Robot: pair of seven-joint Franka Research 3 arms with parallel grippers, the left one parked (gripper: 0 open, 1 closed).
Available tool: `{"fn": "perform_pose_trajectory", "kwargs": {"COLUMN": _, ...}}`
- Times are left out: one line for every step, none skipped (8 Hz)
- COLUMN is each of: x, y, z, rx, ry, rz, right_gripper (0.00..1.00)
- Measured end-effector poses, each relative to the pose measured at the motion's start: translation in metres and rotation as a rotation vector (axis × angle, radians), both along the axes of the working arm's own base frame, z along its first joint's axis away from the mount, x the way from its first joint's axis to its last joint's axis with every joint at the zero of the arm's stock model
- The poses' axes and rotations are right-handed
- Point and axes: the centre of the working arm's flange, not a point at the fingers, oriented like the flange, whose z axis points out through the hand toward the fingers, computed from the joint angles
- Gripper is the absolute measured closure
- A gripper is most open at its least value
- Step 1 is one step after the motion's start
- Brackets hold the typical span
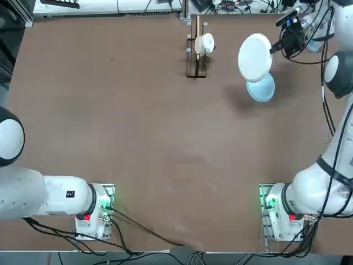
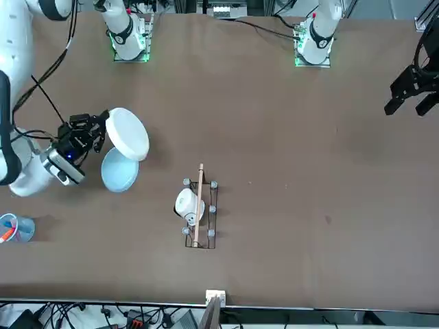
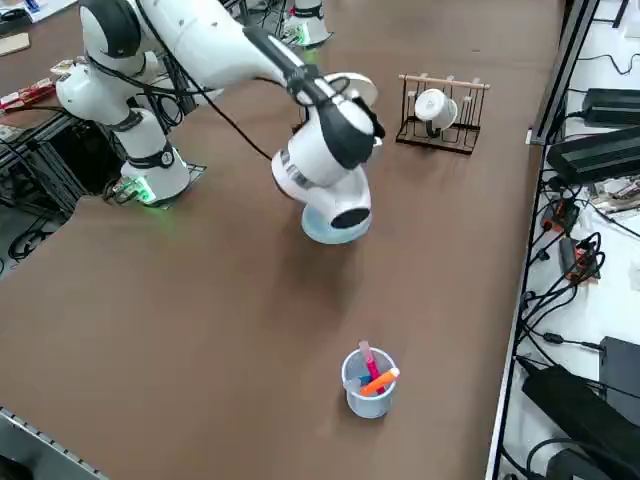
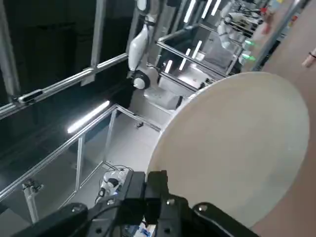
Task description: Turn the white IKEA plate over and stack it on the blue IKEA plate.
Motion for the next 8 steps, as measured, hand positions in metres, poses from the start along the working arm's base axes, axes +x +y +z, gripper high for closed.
{"fn": "perform_pose_trajectory", "kwargs": {"x": -0.006, "y": -0.002, "z": -0.021, "rx": 0.043, "ry": 0.015, "rz": 0.001, "right_gripper": 0.97}}
{"fn": "perform_pose_trajectory", "kwargs": {"x": -0.011, "y": -0.004, "z": -0.045, "rx": 0.064, "ry": 0.043, "rz": -0.003, "right_gripper": 0.97}}
{"fn": "perform_pose_trajectory", "kwargs": {"x": -0.018, "y": -0.007, "z": -0.07, "rx": 0.068, "ry": 0.084, "rz": -0.002, "right_gripper": 0.97}}
{"fn": "perform_pose_trajectory", "kwargs": {"x": -0.026, "y": -0.013, "z": -0.095, "rx": 0.063, "ry": 0.125, "rz": 0.002, "right_gripper": 0.97}}
{"fn": "perform_pose_trajectory", "kwargs": {"x": -0.035, "y": -0.021, "z": -0.115, "rx": 0.051, "ry": 0.158, "rz": 0.009, "right_gripper": 0.97}}
{"fn": "perform_pose_trajectory", "kwargs": {"x": -0.04, "y": -0.032, "z": -0.128, "rx": 0.033, "ry": 0.173, "rz": 0.016, "right_gripper": 0.97}}
{"fn": "perform_pose_trajectory", "kwargs": {"x": -0.039, "y": -0.044, "z": -0.131, "rx": 0.01, "ry": 0.169, "rz": 0.016, "right_gripper": 0.97}}
{"fn": "perform_pose_trajectory", "kwargs": {"x": -0.037, "y": -0.054, "z": -0.132, "rx": -0.018, "ry": 0.156, "rz": 0.012, "right_gripper": 0.97}}
